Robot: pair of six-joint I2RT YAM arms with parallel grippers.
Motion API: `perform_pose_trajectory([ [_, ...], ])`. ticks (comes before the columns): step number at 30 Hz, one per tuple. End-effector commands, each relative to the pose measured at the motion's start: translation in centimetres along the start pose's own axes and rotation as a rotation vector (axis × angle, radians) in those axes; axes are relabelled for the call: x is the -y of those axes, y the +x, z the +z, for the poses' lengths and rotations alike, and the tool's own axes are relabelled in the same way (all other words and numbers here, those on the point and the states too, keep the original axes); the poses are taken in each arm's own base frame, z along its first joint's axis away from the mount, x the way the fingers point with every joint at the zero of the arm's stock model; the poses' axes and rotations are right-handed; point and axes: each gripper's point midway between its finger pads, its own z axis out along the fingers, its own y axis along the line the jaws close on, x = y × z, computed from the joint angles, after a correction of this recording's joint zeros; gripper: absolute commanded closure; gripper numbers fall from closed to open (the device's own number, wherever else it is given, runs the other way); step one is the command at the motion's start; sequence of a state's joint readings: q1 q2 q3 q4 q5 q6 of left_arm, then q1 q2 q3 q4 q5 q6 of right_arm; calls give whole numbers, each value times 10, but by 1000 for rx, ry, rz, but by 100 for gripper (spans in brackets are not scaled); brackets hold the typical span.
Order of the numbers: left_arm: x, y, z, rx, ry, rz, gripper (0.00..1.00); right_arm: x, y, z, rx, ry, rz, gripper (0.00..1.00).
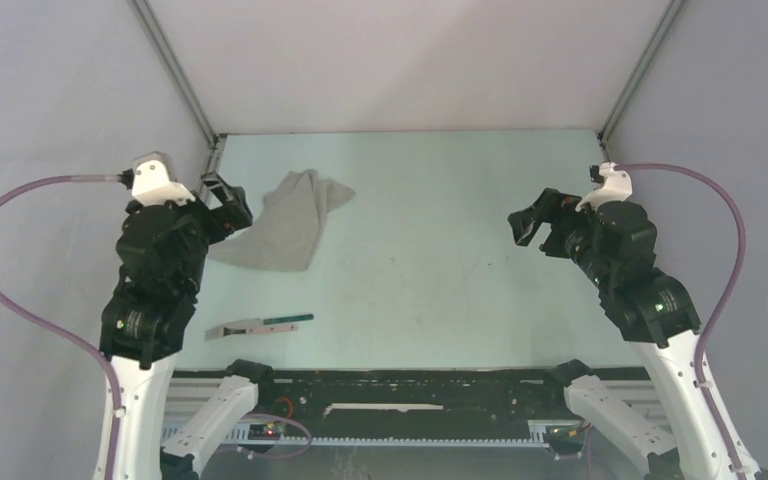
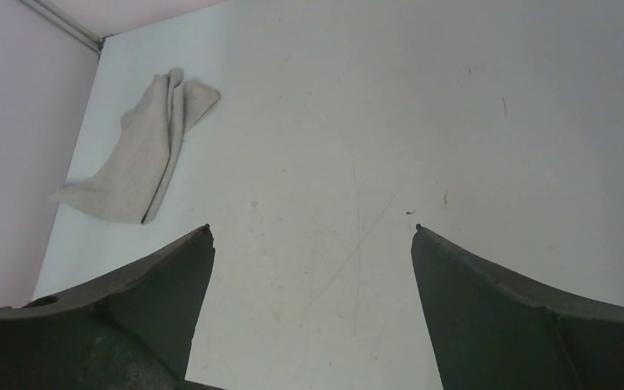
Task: Fold the napkin into a case and place the utensils inside
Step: Move the crumpled napkin to the center of the board.
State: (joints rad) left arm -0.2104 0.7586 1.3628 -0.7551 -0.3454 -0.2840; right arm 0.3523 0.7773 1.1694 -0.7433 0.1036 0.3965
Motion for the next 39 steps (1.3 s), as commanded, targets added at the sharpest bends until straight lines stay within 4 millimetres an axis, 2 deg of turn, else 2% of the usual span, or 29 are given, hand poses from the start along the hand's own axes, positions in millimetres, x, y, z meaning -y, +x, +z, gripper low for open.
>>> perform_pose_trajectory([
  [1,-5,56,25,-155,-67,-27,0,-8,-5,-6,28,-37,28,0],
  [8,-3,179,96,-606,-153,76,0,-31,24,7,-95,-185,-17,0],
  [11,-8,225,130,-786,-186,-36,0,-34,34,13,-134,-209,-13,0],
  [13,-12,238,156,-799,-229,-64,0,-36,39,14,-145,-223,-3,0],
  [16,-4,254,185,-832,-222,-80,0,-38,47,15,-149,-247,17,0],
  [17,-8,261,195,-835,-256,-76,0,-38,49,15,-150,-256,22,0],
  [19,-12,289,205,-936,-290,-62,10,-38,53,15,-149,-263,33,0],
  [21,-10,309,213,-970,-274,-60,15,-37,57,16,-154,-265,37,0],
  [24,-12,331,219,-1020,-276,-56,16,-36,59,16,-160,-263,36,0],
  [26,-12,339,221,-1034,-269,-55,16,-36,59,16,-157,-262,31,0],
  [29,-11,345,223,-1041,-254,-57,23,-36,57,14,-146,-262,33,0],
  [31,-3,353,220,-1064,-217,-73,35,-35,58,14,-150,-254,40,0],
  [32,-1,357,218,-1074,-211,-72,47,-35,58,15,-152,-251,44,0],
  [34,13,364,211,-1101,-160,-84,71,-33,61,16,-165,-243,46,0],
  [35,22,367,206,-1111,-134,-84,88,-31,62,17,-167,-233,39,0],
  [36,32,369,200,-1122,-108,-80,98,-28,62,19,-166,-217,23,0],
  [39,75,370,175,-1119,14,-56,100,-6,65,23,-160,-112,-30,0],
])
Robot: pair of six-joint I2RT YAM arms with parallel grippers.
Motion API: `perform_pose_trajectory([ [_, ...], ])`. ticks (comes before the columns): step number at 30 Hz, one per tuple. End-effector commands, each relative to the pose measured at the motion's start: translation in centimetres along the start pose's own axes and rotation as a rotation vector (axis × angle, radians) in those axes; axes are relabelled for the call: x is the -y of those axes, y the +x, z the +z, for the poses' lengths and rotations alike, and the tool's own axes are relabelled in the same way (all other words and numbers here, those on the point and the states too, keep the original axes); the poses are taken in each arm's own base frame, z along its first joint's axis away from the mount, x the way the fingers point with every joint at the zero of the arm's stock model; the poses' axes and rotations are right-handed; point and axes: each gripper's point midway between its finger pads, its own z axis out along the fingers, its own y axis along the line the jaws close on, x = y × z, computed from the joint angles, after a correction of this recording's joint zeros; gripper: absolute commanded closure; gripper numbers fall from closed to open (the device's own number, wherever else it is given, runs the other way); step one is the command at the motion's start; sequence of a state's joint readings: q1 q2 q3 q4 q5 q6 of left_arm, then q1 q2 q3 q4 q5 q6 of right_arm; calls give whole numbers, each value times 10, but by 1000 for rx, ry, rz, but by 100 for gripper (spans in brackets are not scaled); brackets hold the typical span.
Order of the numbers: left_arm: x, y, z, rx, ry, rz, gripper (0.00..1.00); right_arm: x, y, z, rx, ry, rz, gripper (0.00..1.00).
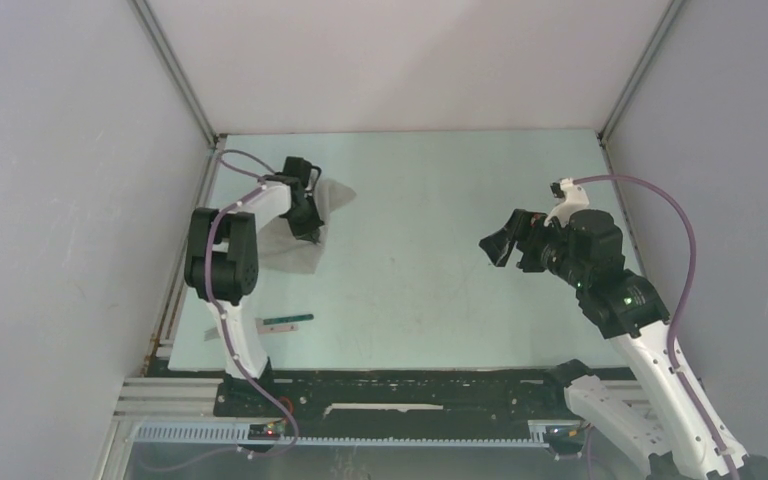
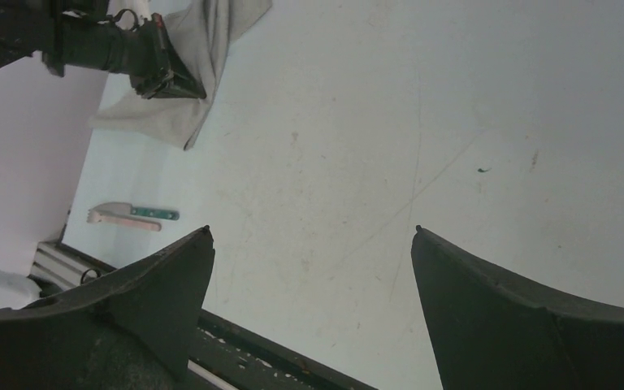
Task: Fold the napkin into a case and place the utensils inside
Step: Move the crumpled napkin to the center of the board.
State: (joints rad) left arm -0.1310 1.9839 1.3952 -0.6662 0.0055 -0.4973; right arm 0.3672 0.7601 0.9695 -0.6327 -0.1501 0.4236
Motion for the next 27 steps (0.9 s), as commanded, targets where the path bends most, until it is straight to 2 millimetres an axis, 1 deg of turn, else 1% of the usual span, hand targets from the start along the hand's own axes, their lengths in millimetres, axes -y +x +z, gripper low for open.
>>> perform_pose_trajectory([
  [1,74,52,-30,-13,180,146,100,25,-2,-1,17,128,-56,0],
  [3,101,82,-41,-6,245,213,100,31,2,-2,1,154,-70,0],
  [6,139,130,-59,-8,331,306,100,32,3,-1,-6,162,-65,0],
  [8,170,169,-74,-13,399,393,100,39,0,2,11,206,-36,0],
  [10,203,201,-89,-25,461,478,100,41,-2,6,17,222,-12,0],
  [11,217,212,-97,-30,492,512,100,43,-3,9,23,237,4,0],
  [12,225,221,-104,-27,510,537,100,47,-4,10,27,255,23,0],
  [14,233,227,-118,-5,543,574,100,55,-6,13,29,286,80,0],
  [15,232,227,-125,9,554,581,95,60,-6,15,25,294,118,0],
  [16,226,224,-130,27,555,584,86,62,-6,17,16,285,157,0],
  [17,219,222,-135,49,552,592,75,65,-6,20,6,269,194,0],
  [19,201,216,-145,98,534,601,49,66,-5,28,-9,233,243,0],
  [20,190,212,-150,122,522,596,37,67,-3,37,-27,226,242,0],
  [21,178,209,-153,134,519,589,27,67,0,44,-48,222,236,0],
  [23,153,199,-159,148,501,551,14,62,8,61,-98,197,218,0],
  [24,138,193,-161,155,486,519,12,61,12,70,-121,194,212,0],
  [25,124,184,-162,164,470,476,9,55,16,80,-149,180,187,1],
  [27,94,168,-163,179,442,385,8,48,25,103,-209,190,131,3],
])
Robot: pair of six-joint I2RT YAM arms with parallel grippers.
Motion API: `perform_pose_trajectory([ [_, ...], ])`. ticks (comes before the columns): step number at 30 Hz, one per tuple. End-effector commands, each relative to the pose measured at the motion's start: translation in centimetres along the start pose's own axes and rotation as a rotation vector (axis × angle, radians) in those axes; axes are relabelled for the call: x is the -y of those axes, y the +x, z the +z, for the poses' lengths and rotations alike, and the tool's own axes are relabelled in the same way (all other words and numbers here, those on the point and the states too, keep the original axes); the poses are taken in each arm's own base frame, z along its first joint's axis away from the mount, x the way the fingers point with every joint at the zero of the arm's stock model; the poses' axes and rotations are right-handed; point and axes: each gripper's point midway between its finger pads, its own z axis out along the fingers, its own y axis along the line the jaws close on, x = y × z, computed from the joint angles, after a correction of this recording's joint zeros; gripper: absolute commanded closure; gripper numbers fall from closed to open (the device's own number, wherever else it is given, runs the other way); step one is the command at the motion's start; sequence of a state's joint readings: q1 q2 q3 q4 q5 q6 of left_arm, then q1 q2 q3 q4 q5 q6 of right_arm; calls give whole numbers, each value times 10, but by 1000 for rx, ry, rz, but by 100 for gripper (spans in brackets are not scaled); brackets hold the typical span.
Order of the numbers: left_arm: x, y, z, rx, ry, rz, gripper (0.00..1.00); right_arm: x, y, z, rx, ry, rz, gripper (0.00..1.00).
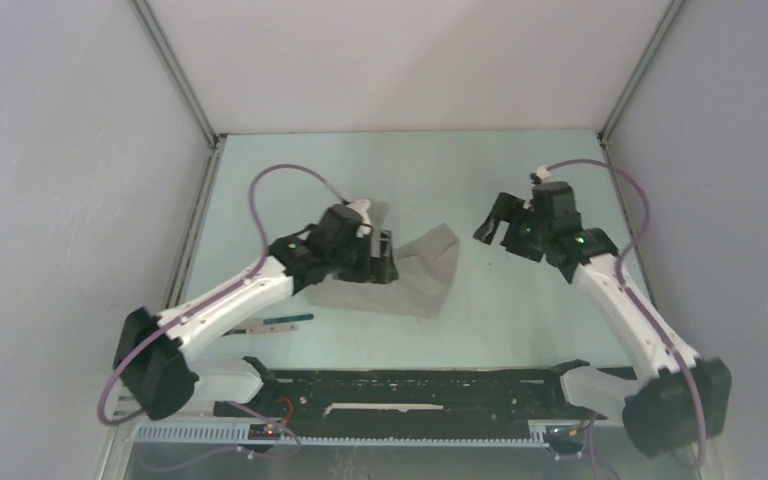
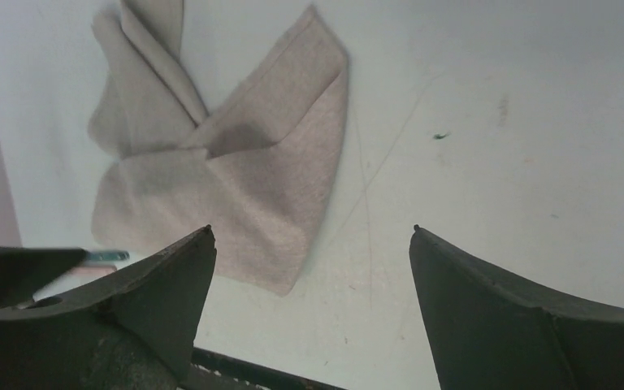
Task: Fold the napkin into a case and place the utensils inside
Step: Move the crumpled napkin to the center of the board, then pick up the crumpled napkin from the center of the board.
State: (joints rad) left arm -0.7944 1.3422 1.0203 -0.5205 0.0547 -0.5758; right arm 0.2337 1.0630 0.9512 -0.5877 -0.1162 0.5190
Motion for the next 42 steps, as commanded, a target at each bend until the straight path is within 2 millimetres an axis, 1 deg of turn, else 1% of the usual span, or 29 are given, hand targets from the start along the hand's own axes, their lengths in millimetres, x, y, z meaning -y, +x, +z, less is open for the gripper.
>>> perform_pose_trajectory([
  [1,-64,-7,-39,89,-116,-151,8,-36,6,40,-76,-33,-112,5],
  [3,-93,-8,-50,131,-182,-223,10,-40,12,64,-118,23,-160,7],
  [4,-105,-4,-51,132,-210,-250,11,-39,14,77,-135,51,-177,8],
  [5,-115,0,-51,132,-232,-275,11,-35,25,94,-185,83,-187,8],
  [6,-120,4,-50,122,-236,-287,10,-33,28,104,-204,116,-195,8],
  [7,-122,9,-45,104,-235,-296,10,-36,31,113,-225,127,-202,8],
  [9,-123,18,-34,79,-221,-318,10,-45,45,128,-270,121,-227,6],
  [10,-124,24,-27,65,-213,-332,10,-53,53,133,-286,108,-247,5],
  [12,-122,28,-20,69,-190,-356,12,-68,70,144,-318,89,-302,3],
  [13,-123,28,-19,81,-184,-362,12,-77,78,147,-328,72,-329,3],
  [15,-125,26,-20,105,-192,-361,12,-88,92,153,-350,59,-358,4],
  [18,-129,25,-24,109,-216,-340,10,-97,108,158,-374,49,-358,13],
  [20,-130,25,-26,112,-221,-333,9,-104,120,157,-408,16,-366,21],
  [22,-129,22,-29,129,-222,-329,9,-107,128,152,-416,6,-392,37],
  [24,-130,18,-34,150,-229,-322,8,-109,136,142,-414,-18,-420,54],
  [25,-130,17,-36,157,-233,-318,8,-108,139,135,-403,-25,-433,58],
  [26,-130,17,-37,158,-234,-312,8,-105,141,129,-395,-28,-441,69],
  [27,-130,16,-38,157,-234,-309,8,-100,142,121,-382,-24,-444,86],
  [28,-130,17,-38,155,-236,-309,8,-93,141,114,-366,-9,-448,100],
  [31,-131,17,-37,149,-238,-312,8,-73,141,84,-316,1,-448,100],
  [33,-130,17,-35,147,-234,-315,8,-62,154,66,-344,-33,-436,100],
  [34,-129,17,-34,145,-227,-315,8,-63,163,57,-381,-77,-417,99],
  [35,-128,16,-32,142,-220,-314,9,-65,172,48,-417,-129,-397,92],
  [37,-126,16,-27,127,-208,-314,10,-78,185,32,-473,-252,-363,69],
  [38,-125,16,-24,116,-204,-314,11,-82,188,25,-481,-295,-353,62],
  [39,-125,15,-22,113,-199,-315,11,-84,188,21,-478,-316,-344,57],
  [40,-125,16,-21,108,-201,-315,11,-83,184,19,-459,-323,-335,50],
  [41,-125,15,-20,108,-203,-315,10,-80,179,20,-439,-323,-325,44],
  [42,-125,15,-20,110,-206,-311,9,-77,171,21,-420,-316,-310,40],
])
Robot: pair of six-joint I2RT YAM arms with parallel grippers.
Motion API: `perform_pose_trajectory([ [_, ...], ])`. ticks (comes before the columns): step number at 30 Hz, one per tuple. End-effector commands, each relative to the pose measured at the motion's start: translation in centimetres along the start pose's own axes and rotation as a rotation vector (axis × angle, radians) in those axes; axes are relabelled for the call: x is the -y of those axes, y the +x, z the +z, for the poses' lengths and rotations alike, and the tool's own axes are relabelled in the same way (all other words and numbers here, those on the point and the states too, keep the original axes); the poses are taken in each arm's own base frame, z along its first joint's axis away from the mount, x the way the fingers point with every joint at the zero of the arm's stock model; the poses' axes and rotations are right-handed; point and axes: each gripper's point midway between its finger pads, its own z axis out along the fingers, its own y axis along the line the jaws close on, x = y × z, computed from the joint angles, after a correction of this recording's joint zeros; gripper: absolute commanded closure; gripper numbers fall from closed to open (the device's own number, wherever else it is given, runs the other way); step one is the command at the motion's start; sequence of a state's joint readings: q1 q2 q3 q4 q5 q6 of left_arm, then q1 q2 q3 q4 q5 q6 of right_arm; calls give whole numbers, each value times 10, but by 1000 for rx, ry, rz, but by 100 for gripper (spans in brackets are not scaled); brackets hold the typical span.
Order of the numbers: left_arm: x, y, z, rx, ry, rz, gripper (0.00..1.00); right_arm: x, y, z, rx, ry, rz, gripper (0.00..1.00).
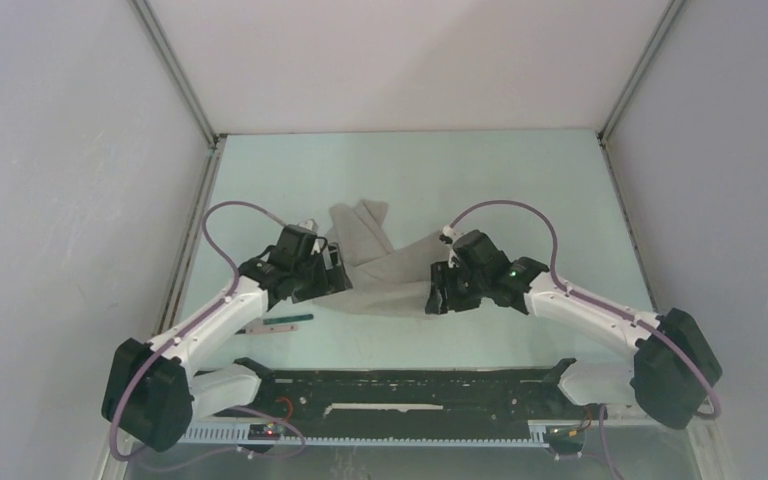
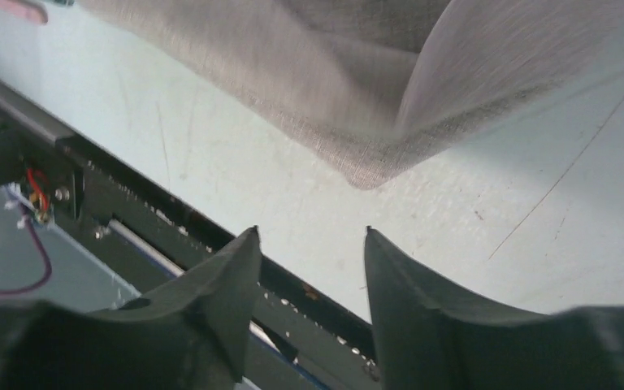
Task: Fold the napkin into a case and place the utensils inside
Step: Pick up the crumpled napkin from the center of the board.
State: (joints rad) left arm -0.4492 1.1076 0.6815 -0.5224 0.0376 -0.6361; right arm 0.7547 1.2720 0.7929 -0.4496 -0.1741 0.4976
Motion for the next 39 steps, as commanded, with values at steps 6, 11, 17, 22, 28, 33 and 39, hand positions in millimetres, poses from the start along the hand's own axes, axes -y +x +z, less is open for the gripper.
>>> perform_pose_trajectory([
  [6,15,-21,9,29,-3,66,3,9,-65,-26,196,0,70,24],
  [11,29,-10,14,20,15,66,12,-16,-112,-17,239,-38,-3,17],
  [17,-7,-25,-30,185,-73,19,2,-70,-156,23,236,-66,-59,30],
  [22,-30,-36,-71,311,-85,-54,0,-118,-149,65,188,-172,-89,45],
  [28,-19,-45,-99,386,-12,-69,0,-126,-129,111,113,-64,-189,35],
  [33,-17,-45,-104,390,-1,-62,0,-116,-107,135,45,32,-227,32],
  [39,-14,-48,-100,388,10,-57,0,-97,-75,126,11,111,-281,82],
])
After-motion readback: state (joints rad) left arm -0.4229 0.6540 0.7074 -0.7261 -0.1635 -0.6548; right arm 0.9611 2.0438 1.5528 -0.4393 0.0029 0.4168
